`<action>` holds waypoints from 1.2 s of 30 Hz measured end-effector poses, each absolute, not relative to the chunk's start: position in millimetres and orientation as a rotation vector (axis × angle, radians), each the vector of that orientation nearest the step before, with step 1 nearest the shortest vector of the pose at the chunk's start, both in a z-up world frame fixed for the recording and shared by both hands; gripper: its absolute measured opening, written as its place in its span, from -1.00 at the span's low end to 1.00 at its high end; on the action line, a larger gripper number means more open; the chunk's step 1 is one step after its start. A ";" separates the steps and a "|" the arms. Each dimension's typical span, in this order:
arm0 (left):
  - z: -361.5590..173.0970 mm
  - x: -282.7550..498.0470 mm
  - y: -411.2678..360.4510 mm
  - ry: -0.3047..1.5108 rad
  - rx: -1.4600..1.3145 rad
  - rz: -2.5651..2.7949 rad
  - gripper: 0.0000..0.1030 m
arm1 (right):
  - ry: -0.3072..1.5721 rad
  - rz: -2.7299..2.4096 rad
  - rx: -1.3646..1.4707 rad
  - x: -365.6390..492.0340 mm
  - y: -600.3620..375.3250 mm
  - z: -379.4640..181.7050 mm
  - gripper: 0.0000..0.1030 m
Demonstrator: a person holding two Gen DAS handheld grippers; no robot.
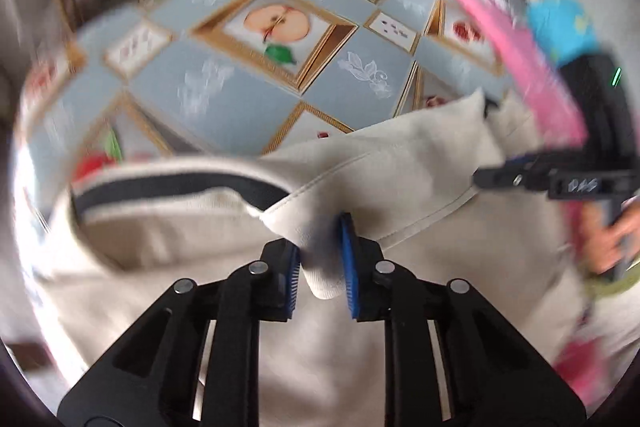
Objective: Fold large clothes
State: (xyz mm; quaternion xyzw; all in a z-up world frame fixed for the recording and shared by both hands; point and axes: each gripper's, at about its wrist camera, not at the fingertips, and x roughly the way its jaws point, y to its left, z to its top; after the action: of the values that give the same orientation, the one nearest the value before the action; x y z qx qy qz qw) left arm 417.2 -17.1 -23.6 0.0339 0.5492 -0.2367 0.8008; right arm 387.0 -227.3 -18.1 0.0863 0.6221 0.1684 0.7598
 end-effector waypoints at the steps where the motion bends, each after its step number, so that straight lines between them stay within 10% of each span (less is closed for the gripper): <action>1: -24.2 418.2 -24.9 1.152 0.145 -0.487 -0.66 | 1.334 0.341 0.099 392.4 -216.5 -15.4 -0.74; 13: -31.5 410.9 -30.8 1.025 0.369 -0.476 -0.68 | 1.236 0.314 -0.026 392.7 -214.4 -16.9 -0.71; 17: -32.3 411.6 -25.9 1.039 0.317 -0.498 -0.68 | 1.251 0.245 -0.044 391.7 -220.5 -16.5 -0.10; 25: -33.1 406.8 -28.9 1.024 0.344 -0.496 -0.68 | 1.072 0.128 -0.060 368.3 -227.2 39.9 0.02; 36: -32.9 409.7 -19.1 1.022 0.322 -0.486 -0.50 | 1.158 0.421 -0.022 394.8 -148.9 -21.0 -0.77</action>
State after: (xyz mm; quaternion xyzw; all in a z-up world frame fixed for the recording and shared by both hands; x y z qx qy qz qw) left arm 409.7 -19.1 -32.9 0.1518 0.4822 -0.2290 0.8319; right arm 394.8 -148.9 -21.0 -0.0105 0.5432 0.1974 0.8160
